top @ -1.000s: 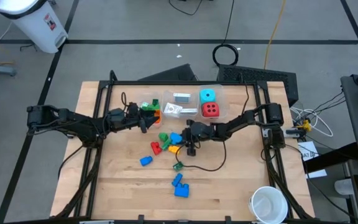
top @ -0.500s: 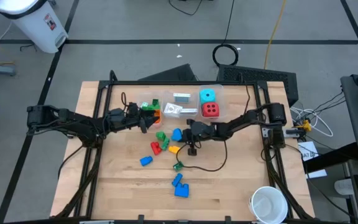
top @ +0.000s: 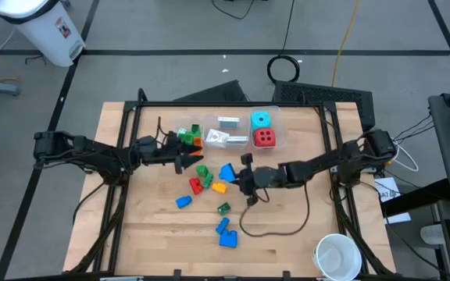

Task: Pick & Place Toys
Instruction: Put the blue game piece into the left transparent bin

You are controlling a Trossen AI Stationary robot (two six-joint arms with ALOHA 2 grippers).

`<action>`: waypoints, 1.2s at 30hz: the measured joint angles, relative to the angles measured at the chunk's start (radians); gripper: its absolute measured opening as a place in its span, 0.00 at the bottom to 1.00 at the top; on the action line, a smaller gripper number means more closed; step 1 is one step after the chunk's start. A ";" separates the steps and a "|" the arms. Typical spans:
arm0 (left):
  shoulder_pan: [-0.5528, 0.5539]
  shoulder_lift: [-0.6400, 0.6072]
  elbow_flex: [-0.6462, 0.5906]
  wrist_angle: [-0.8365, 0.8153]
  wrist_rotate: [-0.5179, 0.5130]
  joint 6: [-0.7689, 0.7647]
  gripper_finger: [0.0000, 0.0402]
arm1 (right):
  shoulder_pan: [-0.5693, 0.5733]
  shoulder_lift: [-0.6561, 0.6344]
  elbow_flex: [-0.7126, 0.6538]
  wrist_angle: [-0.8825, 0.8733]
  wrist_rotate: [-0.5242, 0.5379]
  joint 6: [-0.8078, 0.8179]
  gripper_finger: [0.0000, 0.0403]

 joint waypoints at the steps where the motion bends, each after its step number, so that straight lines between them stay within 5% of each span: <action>1: -0.017 0.000 0.023 -0.025 0.008 0.012 0.77 | 0.018 -0.001 0.000 0.004 0.024 -0.038 0.01; 9: -0.161 0.048 0.267 -0.369 0.010 0.092 0.77 | 0.088 -0.001 0.000 0.076 0.098 -0.204 0.01; 15: -0.213 0.170 0.408 -0.381 0.009 0.119 0.77 | 0.132 -0.001 0.000 0.127 0.219 -0.278 0.01; 27: -0.213 0.306 0.501 -0.368 0.050 0.118 0.76 | 0.153 -0.001 -0.008 0.197 0.215 -0.314 0.01; 31: -0.212 0.336 0.520 -0.370 0.095 0.111 0.63 | 0.146 -0.001 -0.012 0.203 0.215 -0.312 0.01; 36: -0.200 0.342 0.532 -0.374 0.128 0.117 0.32 | 0.146 -0.003 -0.013 0.203 0.215 -0.261 0.03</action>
